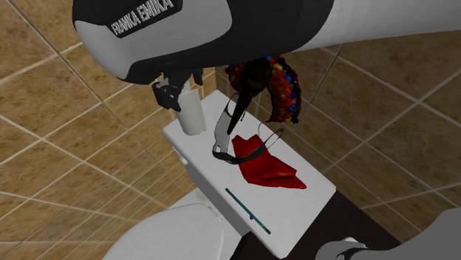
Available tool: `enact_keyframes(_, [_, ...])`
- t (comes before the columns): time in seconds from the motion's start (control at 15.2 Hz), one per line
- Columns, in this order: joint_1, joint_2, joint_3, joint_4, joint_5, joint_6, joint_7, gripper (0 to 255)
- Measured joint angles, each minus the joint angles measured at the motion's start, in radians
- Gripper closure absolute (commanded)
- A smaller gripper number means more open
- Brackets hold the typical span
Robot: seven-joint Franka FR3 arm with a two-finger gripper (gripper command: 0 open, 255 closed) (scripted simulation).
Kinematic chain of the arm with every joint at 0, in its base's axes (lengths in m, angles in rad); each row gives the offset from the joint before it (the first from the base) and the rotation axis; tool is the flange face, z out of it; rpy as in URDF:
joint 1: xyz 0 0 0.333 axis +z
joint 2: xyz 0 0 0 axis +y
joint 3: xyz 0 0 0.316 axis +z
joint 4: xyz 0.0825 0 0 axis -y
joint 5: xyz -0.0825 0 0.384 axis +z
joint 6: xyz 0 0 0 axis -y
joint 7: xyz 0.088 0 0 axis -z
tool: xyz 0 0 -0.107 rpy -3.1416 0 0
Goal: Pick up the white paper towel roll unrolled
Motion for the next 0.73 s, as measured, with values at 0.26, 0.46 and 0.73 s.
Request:
enact_keyframes(0.26, [0.001, 0.008, 0.001, -0.006, 0.001, 0.015, 0.001, 255])
enact_keyframes(0.46, [0.001, 0.006, 0.001, -0.007, 0.001, 0.017, 0.002, 255])
enact_keyframes(0.73, [0.001, 0.006, 0.001, -0.008, 0.001, 0.017, 0.002, 255])
